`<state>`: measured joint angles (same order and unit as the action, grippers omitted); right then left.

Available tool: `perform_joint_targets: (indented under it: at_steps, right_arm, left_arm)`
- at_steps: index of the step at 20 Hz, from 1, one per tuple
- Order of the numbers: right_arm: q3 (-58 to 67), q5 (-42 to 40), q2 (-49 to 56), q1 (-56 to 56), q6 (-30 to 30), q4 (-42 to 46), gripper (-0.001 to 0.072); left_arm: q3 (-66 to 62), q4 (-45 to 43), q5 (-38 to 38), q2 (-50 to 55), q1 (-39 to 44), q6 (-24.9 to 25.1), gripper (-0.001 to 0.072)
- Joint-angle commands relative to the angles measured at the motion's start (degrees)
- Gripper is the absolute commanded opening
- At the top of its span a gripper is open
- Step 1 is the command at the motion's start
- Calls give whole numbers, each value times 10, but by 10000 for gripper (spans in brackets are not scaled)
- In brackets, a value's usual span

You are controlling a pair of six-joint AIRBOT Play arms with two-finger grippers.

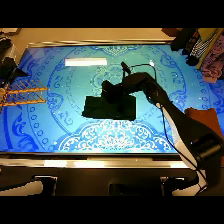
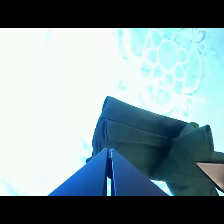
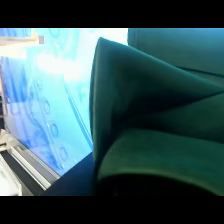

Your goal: Fold the clothes and pants, and hang the long-sleeved shirts on hangers.

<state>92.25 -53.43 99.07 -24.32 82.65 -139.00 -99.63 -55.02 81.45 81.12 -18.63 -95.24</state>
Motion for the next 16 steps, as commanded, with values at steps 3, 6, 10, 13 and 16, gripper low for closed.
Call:
perform_joint_targets:
  at_steps: [3,6,10,13,16]
  right_arm:
    - [0,62,26,-23,0,-24,39]
    - [1,102,27,-24,0,-62,359]
    - [1,95,20,-24,45,-156,639]
    - [1,88,-7,-22,64,-164,665]
    - [0,44,-48,31,84,-146,665]
  left_arm:
    - [0,-1,2,-3,-6,1,18]
    - [0,-1,2,-3,-6,1,18]
    - [12,-1,2,-3,-5,1,18]
    - [32,-1,2,-3,-5,2,18]
    - [41,-1,2,-3,-6,3,18]
